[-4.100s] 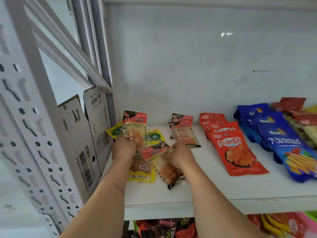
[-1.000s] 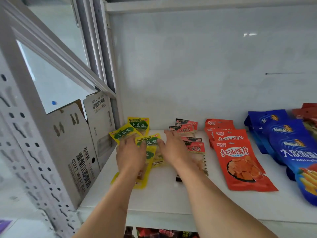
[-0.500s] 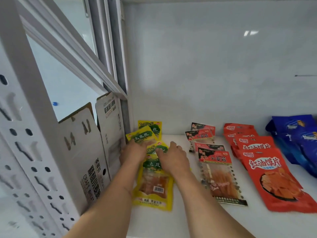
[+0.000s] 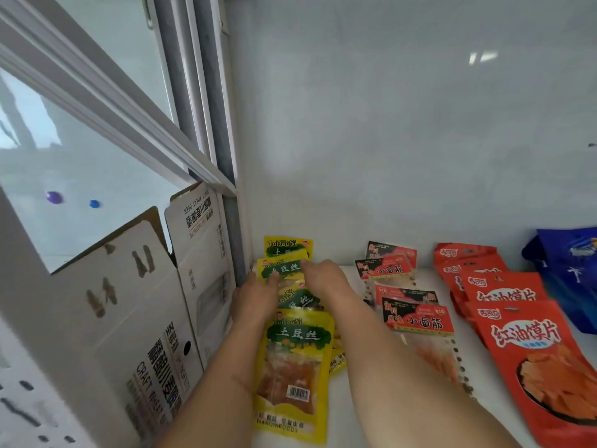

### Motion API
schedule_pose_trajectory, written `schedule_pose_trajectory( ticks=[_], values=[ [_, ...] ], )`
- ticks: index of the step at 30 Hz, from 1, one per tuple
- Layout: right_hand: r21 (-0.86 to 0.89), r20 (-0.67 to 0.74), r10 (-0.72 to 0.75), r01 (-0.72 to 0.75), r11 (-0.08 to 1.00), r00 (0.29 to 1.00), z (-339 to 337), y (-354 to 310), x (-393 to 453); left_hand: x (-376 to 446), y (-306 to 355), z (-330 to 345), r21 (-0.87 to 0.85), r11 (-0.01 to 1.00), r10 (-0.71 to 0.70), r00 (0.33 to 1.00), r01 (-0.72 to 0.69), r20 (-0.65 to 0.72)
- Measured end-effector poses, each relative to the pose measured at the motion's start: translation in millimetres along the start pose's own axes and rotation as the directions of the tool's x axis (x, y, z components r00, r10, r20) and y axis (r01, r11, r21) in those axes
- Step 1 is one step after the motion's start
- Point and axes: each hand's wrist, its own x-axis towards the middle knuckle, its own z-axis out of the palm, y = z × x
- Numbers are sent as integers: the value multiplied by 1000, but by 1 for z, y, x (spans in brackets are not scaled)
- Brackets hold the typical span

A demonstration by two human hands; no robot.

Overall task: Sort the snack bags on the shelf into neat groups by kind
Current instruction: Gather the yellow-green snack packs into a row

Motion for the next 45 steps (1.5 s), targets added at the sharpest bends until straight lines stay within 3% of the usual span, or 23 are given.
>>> schedule_pose_trajectory(
  ticks=[9,15,20,24,36,41,45],
  values=[
    [189,71,94,-106,976,993,3,-2,22,-16,3,-3,-13,998,61,998,-61,-23],
    [478,125,82,-132,868,989,2,4,26,-26,3,-5,-123,983,136,991,-135,2],
    [570,282,120,-267,777,952,2,-1,19,-34,4,-11,-277,949,153,988,-151,-17],
    [557,297,127,-280,782,946,1,-2,18,-35,-1,-13,-470,879,95,996,-82,3],
    [543,182,133,-213,812,974,-5,1,7,-44,-1,-19,-504,854,185,981,-129,63],
    [499,62,38,-63,864,997,3,19,30,-45,-1,-19,-513,851,166,984,-112,61],
    [471,-52,80,-46,881,995,-9,16,18,-42,-3,-17,-469,878,139,989,-97,57]
  ],
)
